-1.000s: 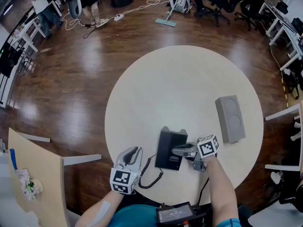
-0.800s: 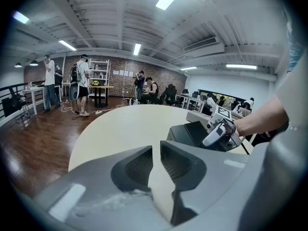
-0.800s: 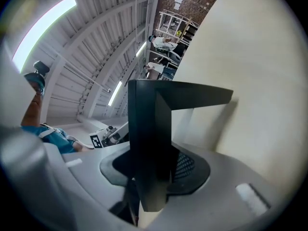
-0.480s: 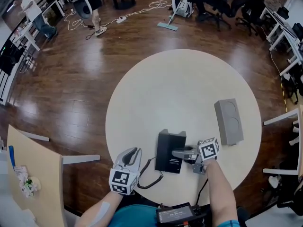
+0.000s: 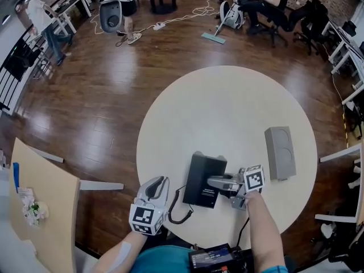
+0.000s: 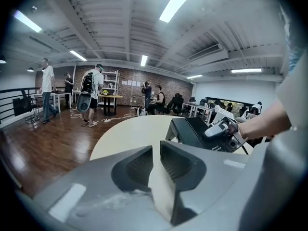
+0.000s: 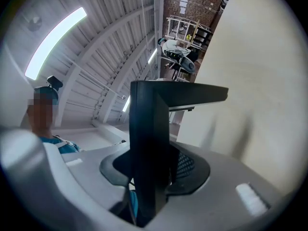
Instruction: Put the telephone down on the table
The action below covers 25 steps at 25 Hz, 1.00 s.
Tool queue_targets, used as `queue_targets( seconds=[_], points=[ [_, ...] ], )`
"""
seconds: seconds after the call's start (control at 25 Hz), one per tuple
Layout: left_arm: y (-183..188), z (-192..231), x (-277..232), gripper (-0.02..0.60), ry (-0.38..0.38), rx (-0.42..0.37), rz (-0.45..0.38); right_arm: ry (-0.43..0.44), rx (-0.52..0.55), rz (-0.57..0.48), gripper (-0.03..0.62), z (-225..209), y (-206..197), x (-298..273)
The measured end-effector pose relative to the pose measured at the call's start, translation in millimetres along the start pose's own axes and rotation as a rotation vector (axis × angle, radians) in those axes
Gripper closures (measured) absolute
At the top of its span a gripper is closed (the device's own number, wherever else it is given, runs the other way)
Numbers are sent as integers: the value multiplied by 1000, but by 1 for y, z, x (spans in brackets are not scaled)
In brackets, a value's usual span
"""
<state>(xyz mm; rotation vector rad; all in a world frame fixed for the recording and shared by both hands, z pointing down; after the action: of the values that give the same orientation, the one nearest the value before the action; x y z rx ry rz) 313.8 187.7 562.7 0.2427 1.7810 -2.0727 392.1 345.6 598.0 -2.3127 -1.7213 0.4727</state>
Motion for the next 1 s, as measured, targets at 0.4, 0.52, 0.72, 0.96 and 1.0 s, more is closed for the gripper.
queue_targets(
  seconds=[0.4,0.52,0.72,0.96,1.0],
  points=[
    [21,62,53,523,147,24,-113,67,42,89,445,39,14,-71],
    [24,87,79,525,196,45,-139,87,39,118,445,54,12,-101],
    [18,136,132,528,275,81,-180,127,36,189,445,77,7,-167],
    [6,204,209,528,404,119,-221,201,38,301,445,106,-10,-263],
    [4,215,222,528,427,126,-226,216,39,319,445,110,-13,-280]
  ],
)
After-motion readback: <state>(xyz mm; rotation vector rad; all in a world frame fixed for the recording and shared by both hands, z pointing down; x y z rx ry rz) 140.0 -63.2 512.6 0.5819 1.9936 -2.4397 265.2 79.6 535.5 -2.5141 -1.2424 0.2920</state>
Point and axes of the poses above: the fingertips, and each gripper's own axes: x backward along the fingers, z to its left, y out of its top, the point moved 2 cm from there along x, backward along the fingers, and after that the axes turned 3 degrees about -y, right-handed, at the moved point
